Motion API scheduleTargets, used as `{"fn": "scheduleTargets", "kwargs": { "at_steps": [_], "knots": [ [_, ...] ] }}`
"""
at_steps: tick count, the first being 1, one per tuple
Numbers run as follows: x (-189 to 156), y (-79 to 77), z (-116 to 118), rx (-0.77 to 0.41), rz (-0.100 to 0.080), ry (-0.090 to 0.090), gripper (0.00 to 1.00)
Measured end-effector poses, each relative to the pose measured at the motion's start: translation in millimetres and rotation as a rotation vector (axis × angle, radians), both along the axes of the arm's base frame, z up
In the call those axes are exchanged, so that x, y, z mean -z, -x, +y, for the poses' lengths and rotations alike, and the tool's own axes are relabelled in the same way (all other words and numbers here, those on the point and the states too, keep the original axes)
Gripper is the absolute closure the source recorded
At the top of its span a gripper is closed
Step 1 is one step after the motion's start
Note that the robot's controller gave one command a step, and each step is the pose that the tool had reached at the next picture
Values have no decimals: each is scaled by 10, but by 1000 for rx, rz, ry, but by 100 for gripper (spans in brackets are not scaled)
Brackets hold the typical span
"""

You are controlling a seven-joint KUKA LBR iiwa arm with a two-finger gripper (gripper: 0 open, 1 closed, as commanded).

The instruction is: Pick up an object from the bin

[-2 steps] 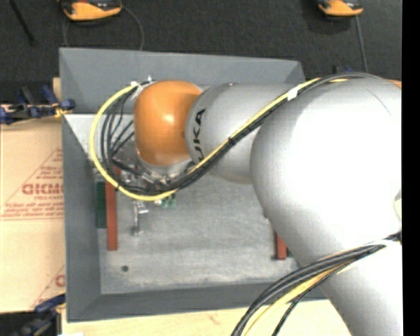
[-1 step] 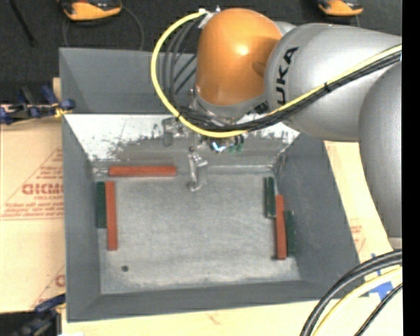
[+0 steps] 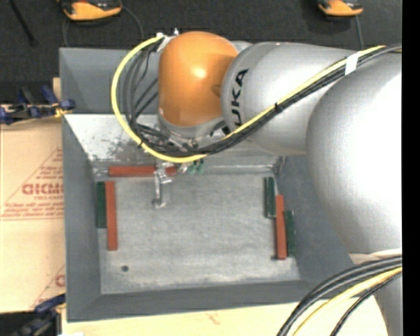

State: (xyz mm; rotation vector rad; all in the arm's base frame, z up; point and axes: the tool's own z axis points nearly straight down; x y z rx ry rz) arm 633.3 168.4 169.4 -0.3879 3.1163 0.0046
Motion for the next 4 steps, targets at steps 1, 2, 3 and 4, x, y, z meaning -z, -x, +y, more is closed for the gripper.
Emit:
{"fn": "scheduleTargets", "kwargs": {
  "at_steps": [1,2,3,4],
  "knots": [
    [992,-225,-454,-171,-8,2,0],
    [973,-221,-438,-170,-7,1,100],
    [221,-166,-490,-74,-11,0,100],
    [266,-152,-489,-74,-5,1,0]
  ]
}}
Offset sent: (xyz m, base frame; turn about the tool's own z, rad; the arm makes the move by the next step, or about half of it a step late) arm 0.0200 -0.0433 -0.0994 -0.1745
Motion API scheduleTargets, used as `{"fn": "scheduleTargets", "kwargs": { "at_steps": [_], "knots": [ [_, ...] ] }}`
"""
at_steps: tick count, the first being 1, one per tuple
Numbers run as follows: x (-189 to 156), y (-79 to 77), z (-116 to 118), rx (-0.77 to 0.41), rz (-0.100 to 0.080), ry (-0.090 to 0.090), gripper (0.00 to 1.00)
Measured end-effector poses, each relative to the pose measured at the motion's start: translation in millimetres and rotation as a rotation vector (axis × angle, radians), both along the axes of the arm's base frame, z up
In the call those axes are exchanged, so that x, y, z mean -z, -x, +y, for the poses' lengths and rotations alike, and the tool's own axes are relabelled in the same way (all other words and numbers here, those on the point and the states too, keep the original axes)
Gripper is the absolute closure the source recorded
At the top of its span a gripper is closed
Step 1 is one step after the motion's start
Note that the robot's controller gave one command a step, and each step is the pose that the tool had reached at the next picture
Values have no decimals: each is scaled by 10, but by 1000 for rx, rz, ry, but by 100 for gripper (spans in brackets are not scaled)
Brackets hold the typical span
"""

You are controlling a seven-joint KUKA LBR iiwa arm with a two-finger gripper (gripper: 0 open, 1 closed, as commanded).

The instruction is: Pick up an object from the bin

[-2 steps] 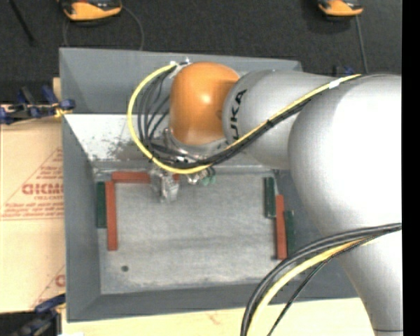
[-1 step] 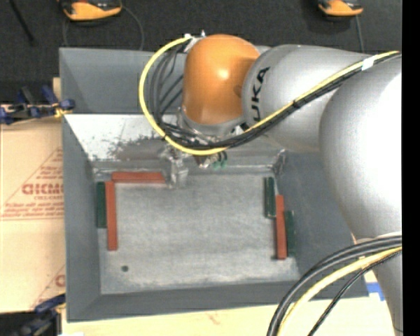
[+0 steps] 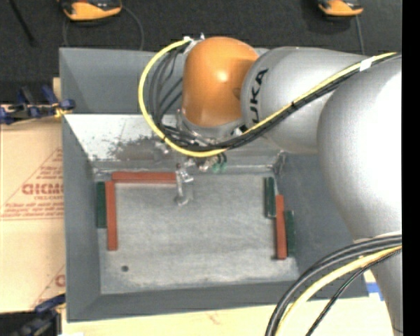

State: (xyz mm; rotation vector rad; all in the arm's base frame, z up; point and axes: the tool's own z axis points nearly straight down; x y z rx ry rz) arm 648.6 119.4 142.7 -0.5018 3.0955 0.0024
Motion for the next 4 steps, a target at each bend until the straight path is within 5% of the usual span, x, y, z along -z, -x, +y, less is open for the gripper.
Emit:
{"fn": "scheduleTargets", "kwargs": {
  "at_steps": [1,2,3,4],
  "knots": [
    [751,-42,252,70,3,-1,0],
    [675,-78,248,72,-8,-4,100],
    [706,-58,240,72,-2,-1,0],
    [681,-74,244,73,-6,-3,100]
  ]
}}
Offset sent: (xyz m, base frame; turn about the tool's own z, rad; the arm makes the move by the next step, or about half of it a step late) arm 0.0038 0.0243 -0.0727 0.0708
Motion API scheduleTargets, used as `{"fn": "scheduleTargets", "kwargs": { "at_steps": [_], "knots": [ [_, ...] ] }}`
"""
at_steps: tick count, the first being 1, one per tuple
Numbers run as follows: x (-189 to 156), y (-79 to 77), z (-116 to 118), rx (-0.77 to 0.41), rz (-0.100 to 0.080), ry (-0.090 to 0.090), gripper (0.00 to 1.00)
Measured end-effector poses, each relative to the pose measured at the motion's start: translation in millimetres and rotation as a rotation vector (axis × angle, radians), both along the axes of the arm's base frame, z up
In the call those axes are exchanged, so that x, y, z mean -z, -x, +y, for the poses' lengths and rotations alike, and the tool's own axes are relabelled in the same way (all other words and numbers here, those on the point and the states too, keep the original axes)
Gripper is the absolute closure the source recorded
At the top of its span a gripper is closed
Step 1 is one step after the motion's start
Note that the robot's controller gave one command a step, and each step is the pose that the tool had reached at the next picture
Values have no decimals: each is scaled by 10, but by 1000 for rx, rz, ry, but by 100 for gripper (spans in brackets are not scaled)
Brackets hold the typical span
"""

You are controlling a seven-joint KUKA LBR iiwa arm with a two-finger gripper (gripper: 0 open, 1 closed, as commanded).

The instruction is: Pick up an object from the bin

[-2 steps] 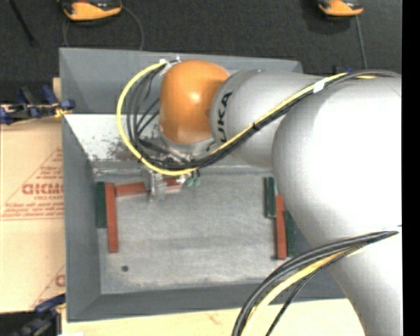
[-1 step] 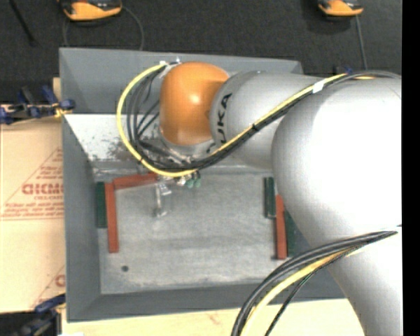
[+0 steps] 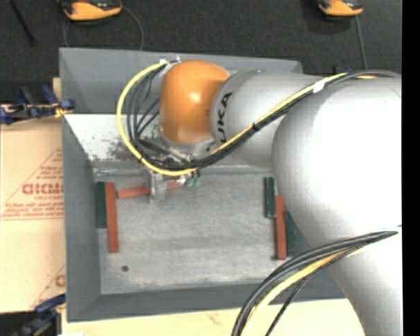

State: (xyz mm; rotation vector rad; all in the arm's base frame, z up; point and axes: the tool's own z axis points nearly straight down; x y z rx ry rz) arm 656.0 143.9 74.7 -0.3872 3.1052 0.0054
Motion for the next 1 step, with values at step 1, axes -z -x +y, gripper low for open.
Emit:
{"fn": "scheduleTargets", "kwargs": {
  "at_steps": [1],
  "knots": [
    [-1478,157,88,-70,-2,4,100]
  ]
}}
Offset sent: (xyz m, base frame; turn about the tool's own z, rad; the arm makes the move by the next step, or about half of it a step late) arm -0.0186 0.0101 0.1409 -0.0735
